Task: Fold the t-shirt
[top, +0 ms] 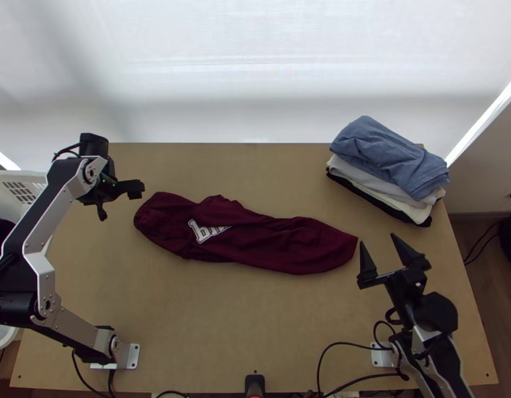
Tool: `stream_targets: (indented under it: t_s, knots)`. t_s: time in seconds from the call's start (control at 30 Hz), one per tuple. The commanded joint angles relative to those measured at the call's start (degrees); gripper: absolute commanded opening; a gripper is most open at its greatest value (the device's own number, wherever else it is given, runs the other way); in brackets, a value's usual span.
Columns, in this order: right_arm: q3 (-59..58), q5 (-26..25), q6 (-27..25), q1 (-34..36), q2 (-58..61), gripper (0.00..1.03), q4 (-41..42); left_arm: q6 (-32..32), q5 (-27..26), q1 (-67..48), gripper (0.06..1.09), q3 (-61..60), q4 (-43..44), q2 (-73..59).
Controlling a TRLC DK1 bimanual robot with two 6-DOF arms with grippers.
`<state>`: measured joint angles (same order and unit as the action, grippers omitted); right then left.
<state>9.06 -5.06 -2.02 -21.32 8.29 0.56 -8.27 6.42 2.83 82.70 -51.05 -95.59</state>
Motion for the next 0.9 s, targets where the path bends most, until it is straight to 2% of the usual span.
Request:
stream_targets:
  t_s: [0.0,0.37,0.87]
  knots:
    - [10.8,0.1,-2.5,-3.0,12.4,0.98,-0.7,-1.9,-0.7,0.2,1.03,1.2,0.2,2.9]
    - [38.7,0.1,-5.8,-18.4,45.3,0.98,-5.5,-6.8,-1.8,2.5,1.03,0.5,0.2,15.8]
    - [76.5,0.1,-5.6,-33.4,85.9,0.98,-13.6,-7.3,-2.6,20.0,1.03,-1.6,2.1,27.4]
